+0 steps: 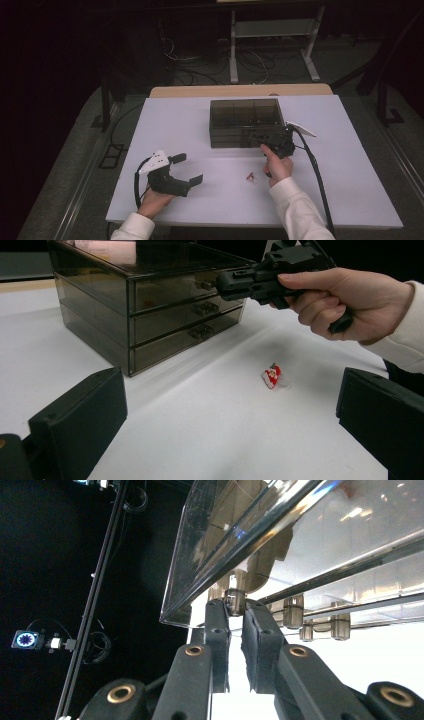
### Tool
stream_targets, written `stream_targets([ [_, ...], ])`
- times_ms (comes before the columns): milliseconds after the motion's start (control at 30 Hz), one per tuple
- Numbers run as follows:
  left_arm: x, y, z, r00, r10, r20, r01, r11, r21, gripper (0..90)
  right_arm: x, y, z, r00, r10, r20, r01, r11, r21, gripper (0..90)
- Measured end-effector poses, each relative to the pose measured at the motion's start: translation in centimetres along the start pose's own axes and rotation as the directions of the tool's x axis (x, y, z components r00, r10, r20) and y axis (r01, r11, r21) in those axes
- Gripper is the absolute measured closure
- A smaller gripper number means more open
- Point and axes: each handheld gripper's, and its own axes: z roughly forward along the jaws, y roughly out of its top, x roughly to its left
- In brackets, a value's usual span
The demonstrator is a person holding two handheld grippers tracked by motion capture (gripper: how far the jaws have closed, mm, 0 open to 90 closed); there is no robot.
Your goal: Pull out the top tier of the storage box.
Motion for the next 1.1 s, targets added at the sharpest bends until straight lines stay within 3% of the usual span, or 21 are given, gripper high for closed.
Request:
stream_targets([
  [533,-0.01,0.0,0.02,1.0,0.002,-0.001,-0.002,1.0,0.003,0.0,0.01,0.06,-0.02,0.9994,0.035,-0.002,-0.035,0.999,0.01,82.1],
  [1100,0.01,-0.01,0.02,1.0,0.0,-0.003,0.0,1.0,0.001,0.0,0.1,-0.54,-0.36,0.9997,0.025,0.0,-0.025,1.0,0.015,82.1],
])
